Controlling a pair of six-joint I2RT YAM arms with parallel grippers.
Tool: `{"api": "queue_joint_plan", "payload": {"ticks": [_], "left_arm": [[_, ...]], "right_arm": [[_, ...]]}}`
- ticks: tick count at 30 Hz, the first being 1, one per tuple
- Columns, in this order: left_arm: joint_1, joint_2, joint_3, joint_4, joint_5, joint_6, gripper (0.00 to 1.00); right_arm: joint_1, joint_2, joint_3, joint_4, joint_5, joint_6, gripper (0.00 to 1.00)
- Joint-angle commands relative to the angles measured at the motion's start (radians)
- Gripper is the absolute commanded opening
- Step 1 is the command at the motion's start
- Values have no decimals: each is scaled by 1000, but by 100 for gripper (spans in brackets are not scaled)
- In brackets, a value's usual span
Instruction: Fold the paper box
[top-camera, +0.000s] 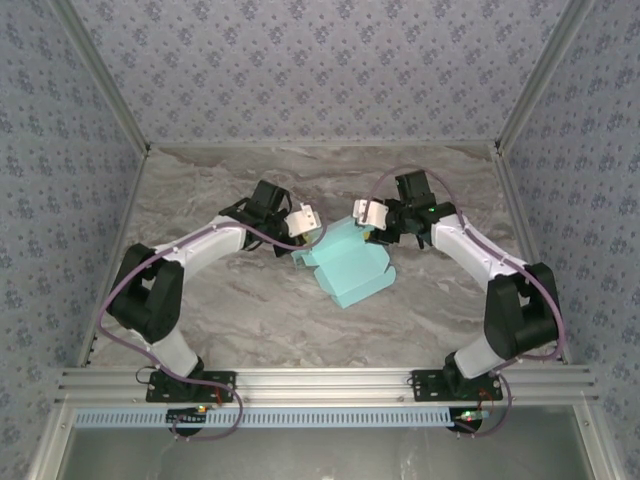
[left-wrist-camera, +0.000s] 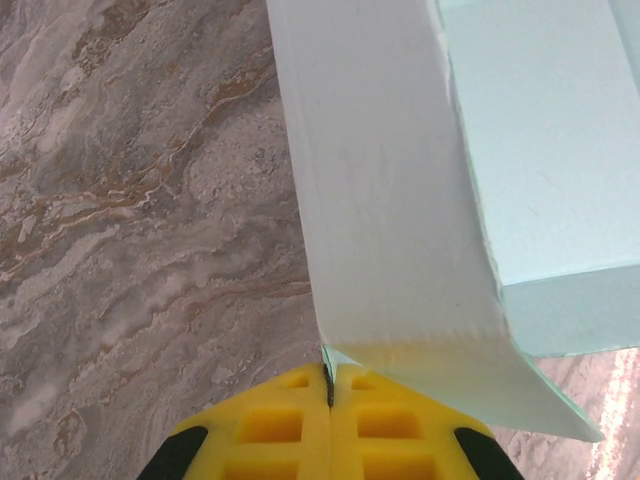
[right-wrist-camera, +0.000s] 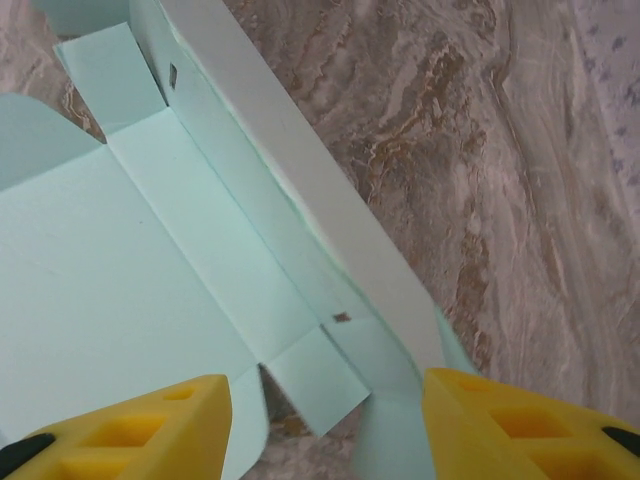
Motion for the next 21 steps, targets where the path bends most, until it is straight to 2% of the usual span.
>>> {"api": "queue_joint_plan", "payload": {"ticks": [1,7,10,15,18,20,21], "left_arm": [[13,-3,32,-54,91,67,0],[28,19,48,-59,134,77,0],[32,31,55,-56,134,75,0],[43,38,57,-52,148,67,0],[49,41,67,-48,169,37,0],[59,37,74,-39,193,-14,14],[68,31,74,-29,215,-47,28]], "right_arm": [[18,28,-27,117,25,-123,55],[55,111,-10,242,47,-152,47],[60,131,-13,285,49,-160,38],[75,139,-52,343,92,-211,37],[83,137,-85,397,114,-222,30],[90,133,-94,400,126,-221,24],[94,128,-96,396,139,-218,21]]}}
